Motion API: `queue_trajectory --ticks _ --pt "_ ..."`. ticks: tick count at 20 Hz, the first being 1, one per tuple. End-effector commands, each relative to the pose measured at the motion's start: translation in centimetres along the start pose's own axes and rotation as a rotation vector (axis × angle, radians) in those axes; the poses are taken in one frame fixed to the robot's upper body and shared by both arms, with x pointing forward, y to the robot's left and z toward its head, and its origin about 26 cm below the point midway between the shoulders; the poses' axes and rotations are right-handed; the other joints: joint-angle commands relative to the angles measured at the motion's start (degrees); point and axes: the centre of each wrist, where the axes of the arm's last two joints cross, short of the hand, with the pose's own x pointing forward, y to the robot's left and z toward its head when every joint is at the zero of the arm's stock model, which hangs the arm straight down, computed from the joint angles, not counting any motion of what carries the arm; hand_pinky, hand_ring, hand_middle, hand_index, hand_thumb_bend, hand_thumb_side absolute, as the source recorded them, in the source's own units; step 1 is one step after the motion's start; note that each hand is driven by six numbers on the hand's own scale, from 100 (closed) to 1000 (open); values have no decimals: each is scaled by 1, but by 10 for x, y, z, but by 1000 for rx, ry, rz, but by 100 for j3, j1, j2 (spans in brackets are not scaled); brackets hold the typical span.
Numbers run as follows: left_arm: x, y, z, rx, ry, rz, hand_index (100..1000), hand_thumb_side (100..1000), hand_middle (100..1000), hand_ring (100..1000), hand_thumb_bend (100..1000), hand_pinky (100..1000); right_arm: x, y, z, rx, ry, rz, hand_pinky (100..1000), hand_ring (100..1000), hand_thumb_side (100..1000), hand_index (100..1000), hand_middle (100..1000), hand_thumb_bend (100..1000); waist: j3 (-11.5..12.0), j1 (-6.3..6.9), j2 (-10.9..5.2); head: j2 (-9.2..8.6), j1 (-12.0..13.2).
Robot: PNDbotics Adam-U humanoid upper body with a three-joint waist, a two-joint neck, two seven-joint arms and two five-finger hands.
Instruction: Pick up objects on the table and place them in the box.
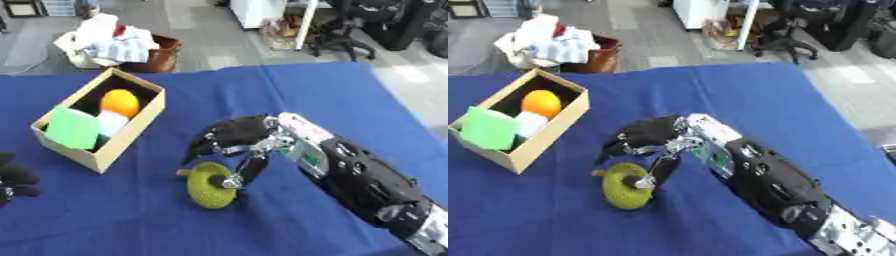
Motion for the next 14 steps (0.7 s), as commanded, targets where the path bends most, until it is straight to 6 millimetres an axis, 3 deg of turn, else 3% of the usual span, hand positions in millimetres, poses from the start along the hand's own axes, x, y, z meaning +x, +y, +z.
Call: queue_trajectory --ticks 1,6,9,10,14 --pt "6 5 -1 -1 -14 -26 806 857 601 648 100 619 -3 -9 5 217 -159 152 824 837 261 768 726 100 -11 -26 -56 -23 -19" --pt "6 5 0 -1 -13 -27 806 856 601 648 100 619 -1 -14 3 176 -171 162 801 802 242 568 652 100 -14 -28 -61 -20 -24" --pt "6 5 0 -2 -14 -26 806 855 601 648 100 619 0 -18 3 142 -182 162 791 788 235 510 626 100 -13 -29 -65 -24 -25" --pt "6 5 0 -2 -14 -26 806 855 601 648 100 619 1 -19 2 127 -188 161 778 768 226 442 598 100 -13 -29 -66 -27 -25" --pt "6 5 0 -1 -13 -25 806 855 602 648 100 619 3 -27 2 55 -213 155 762 742 215 366 568 100 -15 -34 -71 -28 -17"
